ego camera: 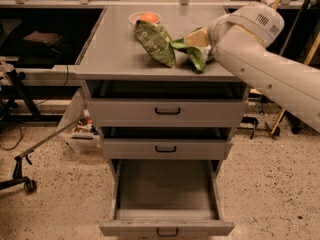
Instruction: Pick green rice chip bag from bottom drawer and place on counter
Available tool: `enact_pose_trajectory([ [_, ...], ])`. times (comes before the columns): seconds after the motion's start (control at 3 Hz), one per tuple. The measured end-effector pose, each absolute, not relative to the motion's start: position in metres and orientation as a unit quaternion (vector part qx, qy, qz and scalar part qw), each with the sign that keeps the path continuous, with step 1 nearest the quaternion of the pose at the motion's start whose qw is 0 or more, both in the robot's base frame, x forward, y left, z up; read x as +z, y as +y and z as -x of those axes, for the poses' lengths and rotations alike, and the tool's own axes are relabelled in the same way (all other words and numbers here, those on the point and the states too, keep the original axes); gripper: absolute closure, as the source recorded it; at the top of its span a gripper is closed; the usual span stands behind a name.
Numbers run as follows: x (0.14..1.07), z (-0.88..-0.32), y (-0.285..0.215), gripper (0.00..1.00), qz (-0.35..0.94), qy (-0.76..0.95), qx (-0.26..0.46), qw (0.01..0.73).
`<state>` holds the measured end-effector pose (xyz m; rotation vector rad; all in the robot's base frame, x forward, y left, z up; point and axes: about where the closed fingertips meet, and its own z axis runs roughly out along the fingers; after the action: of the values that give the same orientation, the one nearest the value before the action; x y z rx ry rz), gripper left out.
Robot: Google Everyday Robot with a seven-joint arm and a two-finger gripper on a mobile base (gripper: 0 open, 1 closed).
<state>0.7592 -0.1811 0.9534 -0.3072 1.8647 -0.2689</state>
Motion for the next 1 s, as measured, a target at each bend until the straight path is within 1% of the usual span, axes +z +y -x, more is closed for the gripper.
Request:
enact_pose_trajectory([
  [0.33,0.969,-0.734,-0.185,0.0,0.135,0.8,-0.11,0.574],
  [0.67,1.022,-0.663,-0.204,0.0,0.131,0.78,-0.134,0.597],
  [1.0,1.077,-0.581,-0.204,0.0,0.131,0.738,-0.161,0.642],
])
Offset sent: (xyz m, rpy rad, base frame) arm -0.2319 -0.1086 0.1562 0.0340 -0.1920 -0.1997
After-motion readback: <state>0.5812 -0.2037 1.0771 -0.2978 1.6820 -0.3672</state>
